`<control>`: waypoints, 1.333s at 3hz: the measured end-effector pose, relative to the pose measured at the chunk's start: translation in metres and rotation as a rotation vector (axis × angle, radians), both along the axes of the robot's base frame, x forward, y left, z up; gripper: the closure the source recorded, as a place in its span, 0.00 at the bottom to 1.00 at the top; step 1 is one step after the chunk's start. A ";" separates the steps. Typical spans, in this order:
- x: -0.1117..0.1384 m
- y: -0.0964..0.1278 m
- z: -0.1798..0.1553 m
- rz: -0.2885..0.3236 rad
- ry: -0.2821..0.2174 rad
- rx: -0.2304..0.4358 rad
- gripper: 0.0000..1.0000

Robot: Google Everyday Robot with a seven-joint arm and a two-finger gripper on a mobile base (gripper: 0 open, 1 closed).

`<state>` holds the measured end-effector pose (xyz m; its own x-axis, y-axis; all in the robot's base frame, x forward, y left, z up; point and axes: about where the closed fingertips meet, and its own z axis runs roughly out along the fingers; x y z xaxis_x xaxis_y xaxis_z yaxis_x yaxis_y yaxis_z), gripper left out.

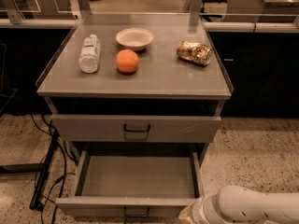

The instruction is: Close middle drawer

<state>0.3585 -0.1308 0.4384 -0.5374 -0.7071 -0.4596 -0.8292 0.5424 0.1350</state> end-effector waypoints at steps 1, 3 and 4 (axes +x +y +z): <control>0.000 0.000 0.000 0.000 0.000 0.000 0.34; 0.016 0.007 -0.009 -0.004 0.012 0.008 0.03; 0.059 0.025 -0.021 0.016 0.012 0.011 0.26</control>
Offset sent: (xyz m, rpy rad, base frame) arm 0.0114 0.0068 -0.0086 0.0161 0.0223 -0.0106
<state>0.4175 -0.1062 0.4175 -0.5317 -0.7107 -0.4606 -0.8360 0.5276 0.1509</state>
